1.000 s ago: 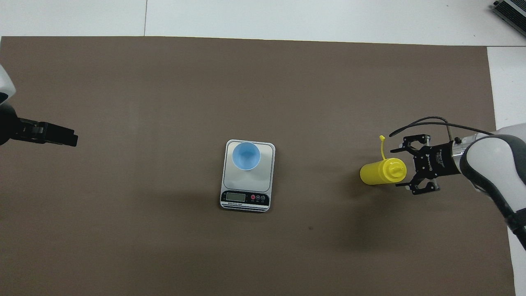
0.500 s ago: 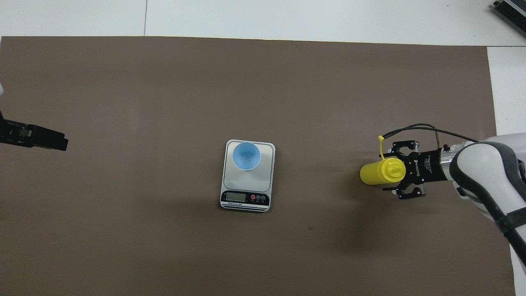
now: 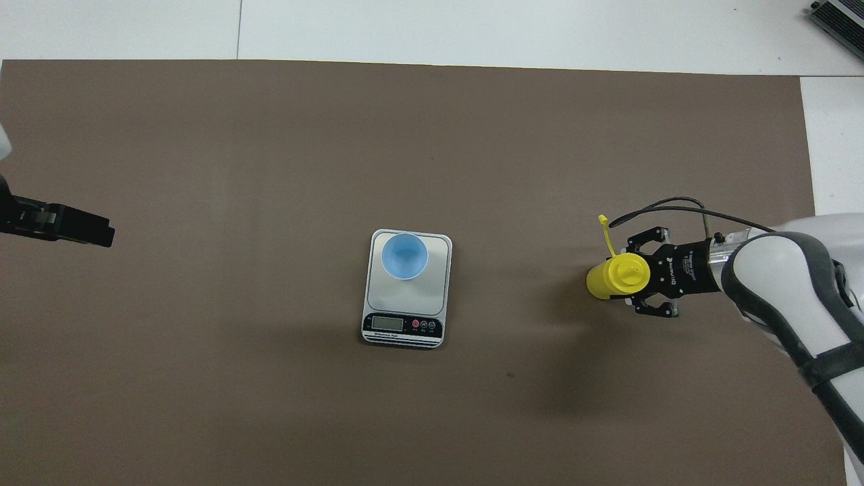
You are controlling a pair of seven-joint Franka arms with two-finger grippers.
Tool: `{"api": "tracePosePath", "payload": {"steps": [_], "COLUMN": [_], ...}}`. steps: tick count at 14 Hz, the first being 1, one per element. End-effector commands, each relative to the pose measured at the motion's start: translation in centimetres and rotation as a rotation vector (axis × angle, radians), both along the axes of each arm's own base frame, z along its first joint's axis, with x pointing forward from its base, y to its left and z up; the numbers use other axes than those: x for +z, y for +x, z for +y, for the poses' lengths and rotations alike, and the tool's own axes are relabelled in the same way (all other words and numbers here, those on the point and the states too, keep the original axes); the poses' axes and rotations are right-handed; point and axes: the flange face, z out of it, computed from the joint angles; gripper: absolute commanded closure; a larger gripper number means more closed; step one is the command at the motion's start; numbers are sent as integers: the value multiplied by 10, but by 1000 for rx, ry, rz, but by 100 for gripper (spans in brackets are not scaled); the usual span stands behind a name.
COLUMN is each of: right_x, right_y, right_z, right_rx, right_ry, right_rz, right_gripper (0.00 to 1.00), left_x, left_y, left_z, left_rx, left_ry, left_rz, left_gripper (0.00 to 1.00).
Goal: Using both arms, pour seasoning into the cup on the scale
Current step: 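Lift the yellow bottle and tilt it over the cup with the right gripper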
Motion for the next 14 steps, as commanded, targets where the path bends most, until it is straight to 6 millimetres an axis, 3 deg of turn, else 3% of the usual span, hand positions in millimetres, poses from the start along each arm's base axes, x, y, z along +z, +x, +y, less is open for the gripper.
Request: {"api": "tracePosePath", "payload": {"steps": [1,3,8,14], "right_x": [30,49,81,95], "right_y": [13,27,59,83], "right_z": [29,47,132,223], "right_rx": [2,-9,-21,70], "right_ry": [-56,-130,-366,-624], "right_rz": [-16,-16,-43,-120], "right_gripper": [100,100,100,100], "left_x": [1,-2,-5,-7], "left_y": [3,2,5,5], "left_z": [1,3,-1,-1], "left_rx": [-22,-19,-23,-15], "left_ry": [18,18,8,10], "left_rz": [0,1,-38,-30], "left_gripper": [0,0,0,0]}}
